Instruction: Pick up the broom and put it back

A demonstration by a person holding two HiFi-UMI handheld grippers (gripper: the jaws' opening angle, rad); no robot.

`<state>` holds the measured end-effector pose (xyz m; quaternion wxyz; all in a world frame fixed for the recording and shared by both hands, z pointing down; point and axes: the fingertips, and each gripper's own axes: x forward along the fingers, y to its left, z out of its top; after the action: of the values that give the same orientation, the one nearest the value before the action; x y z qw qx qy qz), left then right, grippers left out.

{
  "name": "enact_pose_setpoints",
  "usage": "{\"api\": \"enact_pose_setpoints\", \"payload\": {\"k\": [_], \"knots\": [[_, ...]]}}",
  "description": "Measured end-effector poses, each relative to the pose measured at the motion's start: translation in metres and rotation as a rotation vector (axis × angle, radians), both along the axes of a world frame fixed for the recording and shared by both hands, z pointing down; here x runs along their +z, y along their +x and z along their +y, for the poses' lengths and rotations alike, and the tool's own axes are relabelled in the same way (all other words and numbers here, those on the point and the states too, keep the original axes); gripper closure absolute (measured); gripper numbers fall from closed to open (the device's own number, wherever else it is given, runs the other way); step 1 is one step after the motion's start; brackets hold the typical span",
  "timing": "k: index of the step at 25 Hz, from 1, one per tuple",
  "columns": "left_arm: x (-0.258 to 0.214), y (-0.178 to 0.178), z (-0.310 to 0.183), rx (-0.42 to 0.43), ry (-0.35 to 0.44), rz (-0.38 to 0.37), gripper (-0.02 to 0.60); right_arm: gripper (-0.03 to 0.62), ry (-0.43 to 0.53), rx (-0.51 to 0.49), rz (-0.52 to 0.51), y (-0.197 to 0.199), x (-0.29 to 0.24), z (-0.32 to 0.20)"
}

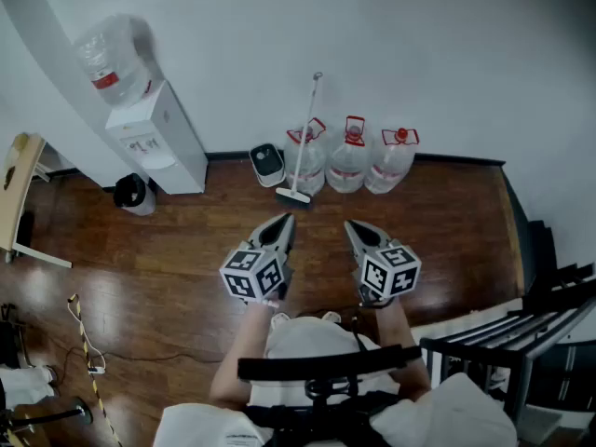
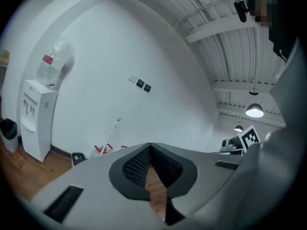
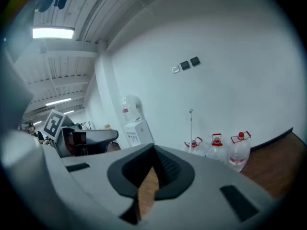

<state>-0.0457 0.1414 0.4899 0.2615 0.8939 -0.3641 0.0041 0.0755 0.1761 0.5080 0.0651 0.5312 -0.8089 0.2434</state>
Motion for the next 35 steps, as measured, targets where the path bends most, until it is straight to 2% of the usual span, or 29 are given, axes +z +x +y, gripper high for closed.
{"api": "enact_pose_setpoints", "payload": {"k": [8,18,23,28,35], "knots": [[0.002,0.014,-0.001,-0.015,-0.006,-0.011,0.595,0.586,-0.010,0.000,-0.012,0.020,0.006,0.002],[0.010,0.042,0.010,-0.028,0.003,-0.062,0.595,0.586,-0.028,0.008,-0.055,0.058,0.031,0.013],[0.021,0.042,-0.003,-0.038,-0.007,-0.072,0.595,0.586,-0.050,0.027,-0.070,0.072,0.048,0.003],[0.034,0.043,-0.052,-0.032,-0.017,-0.050,0.595,0.586,-0.055,0.027,-0.046,0.067,0.056,-0.042],[0.038,0.042,-0.171,0.010,-0.023,-0.011,0.595,0.586,-0.091,0.038,-0.005,0.053,0.067,-0.148]]}}
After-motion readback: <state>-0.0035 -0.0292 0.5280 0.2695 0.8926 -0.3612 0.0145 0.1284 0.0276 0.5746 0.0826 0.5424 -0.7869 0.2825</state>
